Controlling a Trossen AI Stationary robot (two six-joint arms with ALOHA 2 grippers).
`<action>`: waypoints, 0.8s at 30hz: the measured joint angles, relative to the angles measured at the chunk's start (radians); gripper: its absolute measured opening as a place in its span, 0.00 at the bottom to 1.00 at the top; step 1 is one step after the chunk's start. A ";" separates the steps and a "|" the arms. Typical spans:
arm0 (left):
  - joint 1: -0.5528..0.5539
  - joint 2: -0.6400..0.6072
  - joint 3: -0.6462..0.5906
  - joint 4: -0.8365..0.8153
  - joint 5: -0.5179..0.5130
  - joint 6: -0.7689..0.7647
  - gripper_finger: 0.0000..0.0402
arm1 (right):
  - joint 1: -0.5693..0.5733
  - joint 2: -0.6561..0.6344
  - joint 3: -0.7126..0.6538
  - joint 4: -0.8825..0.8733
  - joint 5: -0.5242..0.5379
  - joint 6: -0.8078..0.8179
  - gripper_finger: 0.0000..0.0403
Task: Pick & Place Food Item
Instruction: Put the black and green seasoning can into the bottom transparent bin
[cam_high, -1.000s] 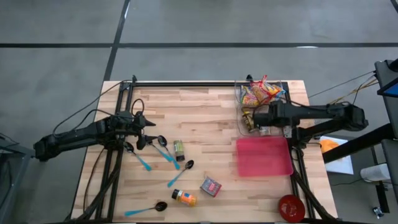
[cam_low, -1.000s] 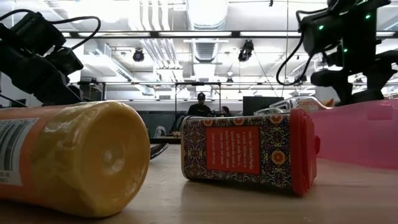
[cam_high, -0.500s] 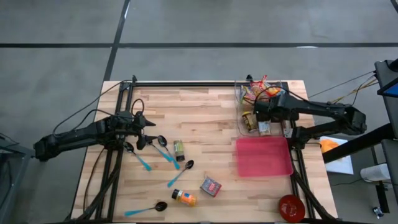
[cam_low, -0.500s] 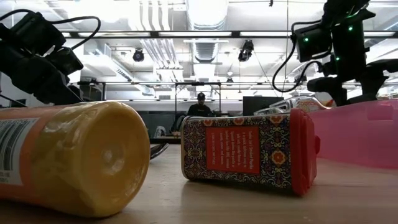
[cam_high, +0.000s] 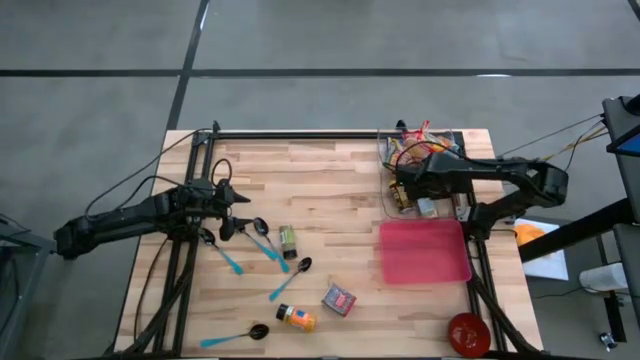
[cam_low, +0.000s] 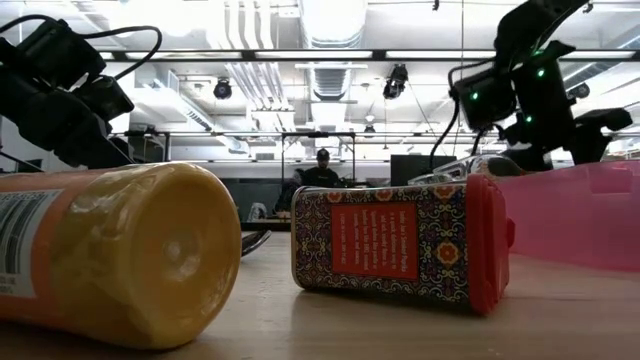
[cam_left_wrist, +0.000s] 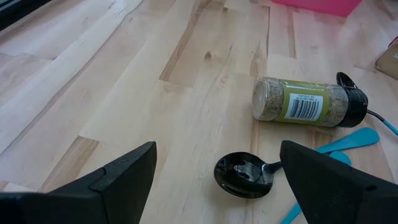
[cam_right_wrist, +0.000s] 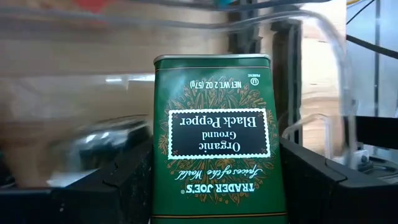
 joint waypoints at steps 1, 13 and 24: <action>0.000 0.000 0.000 0.000 0.000 0.000 0.86 | 0.000 0.011 0.000 0.003 0.000 -0.003 0.65; 0.000 0.000 0.000 0.000 0.000 0.000 0.86 | 0.001 0.041 -0.001 0.050 -0.005 -0.019 0.65; 0.000 0.000 0.000 0.000 0.000 0.000 0.86 | 0.001 0.041 -0.013 0.094 -0.017 -0.016 0.65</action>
